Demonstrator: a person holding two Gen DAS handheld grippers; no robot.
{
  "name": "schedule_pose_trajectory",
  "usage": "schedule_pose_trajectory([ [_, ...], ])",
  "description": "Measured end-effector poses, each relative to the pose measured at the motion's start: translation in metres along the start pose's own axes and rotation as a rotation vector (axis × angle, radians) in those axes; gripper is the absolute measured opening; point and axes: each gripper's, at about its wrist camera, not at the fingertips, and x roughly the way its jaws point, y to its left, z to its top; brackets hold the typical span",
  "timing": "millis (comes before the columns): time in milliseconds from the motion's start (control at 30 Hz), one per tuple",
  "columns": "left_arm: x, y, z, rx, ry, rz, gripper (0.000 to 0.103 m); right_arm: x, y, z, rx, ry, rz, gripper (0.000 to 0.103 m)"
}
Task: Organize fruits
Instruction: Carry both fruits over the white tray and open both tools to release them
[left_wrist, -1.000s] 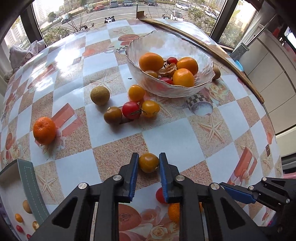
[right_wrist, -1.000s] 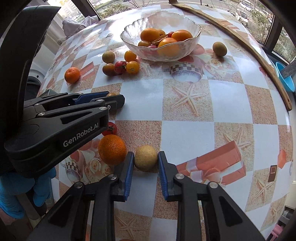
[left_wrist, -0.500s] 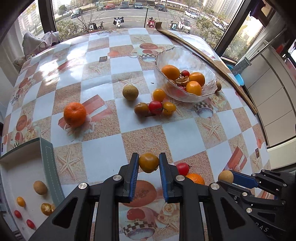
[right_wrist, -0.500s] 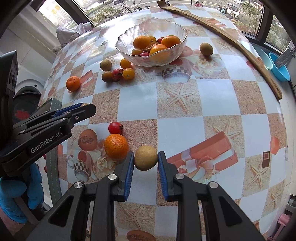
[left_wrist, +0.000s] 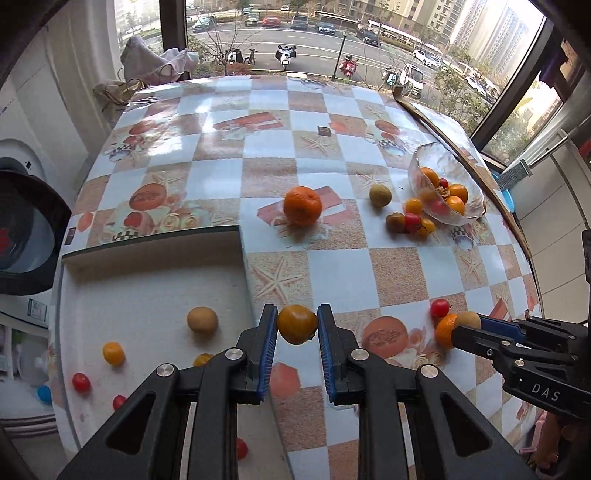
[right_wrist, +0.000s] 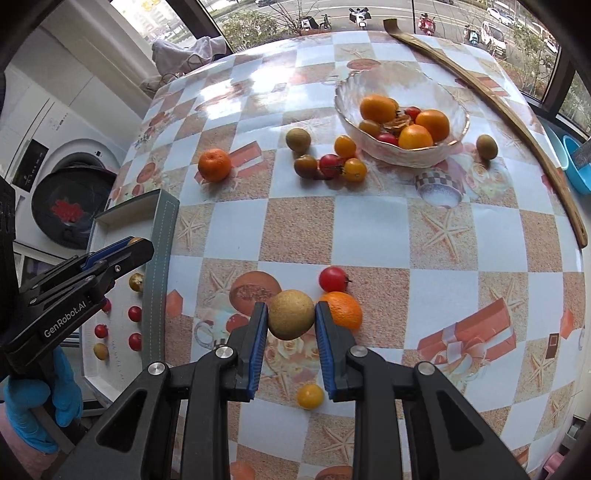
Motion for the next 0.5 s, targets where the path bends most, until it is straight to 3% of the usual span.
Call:
schedule_pose_trajectory([
  [267,-0.009,0.072,-0.006,-0.067,-0.019,0.099,0.024,0.020,0.068,0.025,-0.087,0.008,0.060,0.028],
  [500,0.009,0.125,-0.004,-0.095,0.001,0.169,0.024,0.055,0.137,0.049,-0.170,0.034,0.118,0.028],
])
